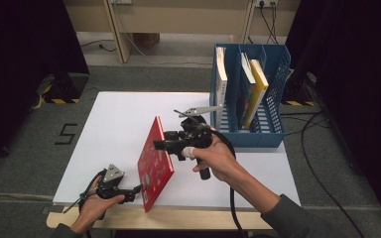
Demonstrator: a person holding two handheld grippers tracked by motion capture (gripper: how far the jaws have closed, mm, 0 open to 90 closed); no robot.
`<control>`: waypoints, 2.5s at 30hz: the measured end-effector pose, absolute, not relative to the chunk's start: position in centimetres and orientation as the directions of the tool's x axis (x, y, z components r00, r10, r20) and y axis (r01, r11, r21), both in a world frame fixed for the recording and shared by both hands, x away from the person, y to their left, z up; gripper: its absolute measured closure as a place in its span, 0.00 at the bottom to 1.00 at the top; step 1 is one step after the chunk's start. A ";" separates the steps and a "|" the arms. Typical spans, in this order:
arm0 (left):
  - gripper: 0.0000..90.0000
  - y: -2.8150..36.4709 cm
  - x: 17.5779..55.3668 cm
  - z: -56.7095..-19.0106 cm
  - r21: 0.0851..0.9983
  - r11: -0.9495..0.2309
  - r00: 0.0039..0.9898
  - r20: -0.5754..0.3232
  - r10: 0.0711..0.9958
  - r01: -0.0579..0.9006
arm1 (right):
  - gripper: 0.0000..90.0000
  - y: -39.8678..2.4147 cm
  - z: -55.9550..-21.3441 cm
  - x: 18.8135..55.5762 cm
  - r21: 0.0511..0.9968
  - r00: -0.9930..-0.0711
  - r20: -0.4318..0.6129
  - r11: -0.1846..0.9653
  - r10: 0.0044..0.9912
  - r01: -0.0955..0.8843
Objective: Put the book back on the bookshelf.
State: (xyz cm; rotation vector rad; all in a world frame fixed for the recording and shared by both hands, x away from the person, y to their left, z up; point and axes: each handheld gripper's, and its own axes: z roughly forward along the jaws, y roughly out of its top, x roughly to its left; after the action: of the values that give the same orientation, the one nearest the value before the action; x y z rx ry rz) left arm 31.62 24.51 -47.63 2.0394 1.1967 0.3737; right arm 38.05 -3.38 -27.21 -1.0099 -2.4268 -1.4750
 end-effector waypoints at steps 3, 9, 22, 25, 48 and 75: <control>0.16 24.5 31.6 -47.6 0.715 -0.301 0.524 -0.107 0.845 0.631 | 0.55 -2.7 -27.4 37.9 0.737 -0.774 0.410 0.324 0.482 0.593; 0.16 24.5 31.6 -47.6 0.716 -0.297 0.524 -0.112 0.844 0.632 | 0.56 -1.9 -27.6 38.8 0.688 -0.772 0.379 0.403 0.510 0.604; 0.17 24.2 31.7 -47.7 0.717 -0.305 0.533 -0.109 0.839 0.627 | 0.67 0.3 -27.1 40.8 0.559 -0.803 0.246 0.598 0.542 0.575; 0.16 24.5 31.7 -47.7 0.717 -0.305 0.532 -0.108 0.840 0.627 | 0.73 0.6 -27.2 41.2 0.551 -0.805 0.233 0.608 0.546 0.572; 0.17 25.1 32.0 -47.8 0.718 -0.277 0.518 -0.135 0.845 0.638 | 0.88 -2.3 -24.1 42.1 0.547 -0.867 0.085 0.704 0.491 0.453; 0.16 25.0 32.1 -47.9 0.716 -0.280 0.518 -0.132 0.845 0.639 | 0.88 -10.7 -23.3 41.7 0.525 -0.779 0.060 0.644 0.624 0.557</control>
State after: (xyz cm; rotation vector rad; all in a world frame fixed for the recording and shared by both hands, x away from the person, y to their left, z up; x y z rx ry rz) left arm 32.14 24.96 -47.85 2.0198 1.2071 0.3552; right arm 41.73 -10.71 -23.29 -1.0690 -2.9616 -0.8750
